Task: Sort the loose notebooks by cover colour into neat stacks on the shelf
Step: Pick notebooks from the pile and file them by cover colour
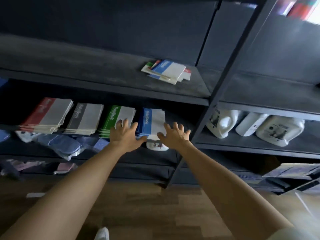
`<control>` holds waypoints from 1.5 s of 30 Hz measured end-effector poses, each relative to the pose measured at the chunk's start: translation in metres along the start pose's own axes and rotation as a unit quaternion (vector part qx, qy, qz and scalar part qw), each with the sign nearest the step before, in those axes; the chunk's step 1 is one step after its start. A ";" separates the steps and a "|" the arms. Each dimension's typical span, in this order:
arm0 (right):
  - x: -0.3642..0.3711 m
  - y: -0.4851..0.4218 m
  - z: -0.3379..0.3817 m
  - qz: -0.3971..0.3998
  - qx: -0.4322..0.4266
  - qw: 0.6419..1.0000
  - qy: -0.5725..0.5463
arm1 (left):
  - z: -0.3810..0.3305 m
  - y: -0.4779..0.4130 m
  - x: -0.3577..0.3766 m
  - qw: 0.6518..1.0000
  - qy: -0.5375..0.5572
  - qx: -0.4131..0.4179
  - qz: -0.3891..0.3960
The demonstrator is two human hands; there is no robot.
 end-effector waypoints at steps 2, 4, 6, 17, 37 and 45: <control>-0.041 0.000 -0.011 -0.042 0.003 0.999 -0.012 | -0.006 -0.006 -0.031 1.000 -0.005 -0.004 -0.023; -0.076 -0.003 -0.018 -0.080 0.007 0.996 -0.030 | -0.010 -0.015 -0.061 0.999 -0.004 -0.008 -0.046; -0.100 -0.008 -0.021 -0.102 0.005 0.994 -0.037 | -0.014 -0.024 -0.087 0.997 -0.011 -0.008 -0.074; -0.138 -0.114 -0.003 -0.124 -0.022 0.991 -0.038 | 0.019 -0.143 -0.124 0.993 -0.044 -0.001 -0.109; -0.162 -0.301 0.010 -0.026 -0.079 0.989 0.123 | -0.006 -0.342 -0.134 0.989 0.044 0.114 -0.080; -0.184 -0.281 0.036 -0.138 -0.143 0.967 0.162 | -0.015 -0.344 -0.145 0.951 0.276 0.068 -0.120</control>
Point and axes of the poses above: each hand's wrist, its own y-axis away from the middle knuckle, its own x-axis out of the palm, z = x × y, the point moved 9 cm from there along -y, towards the middle knuckle, and after that the axes turned 2 degrees about -x, right-handed, at the moved point
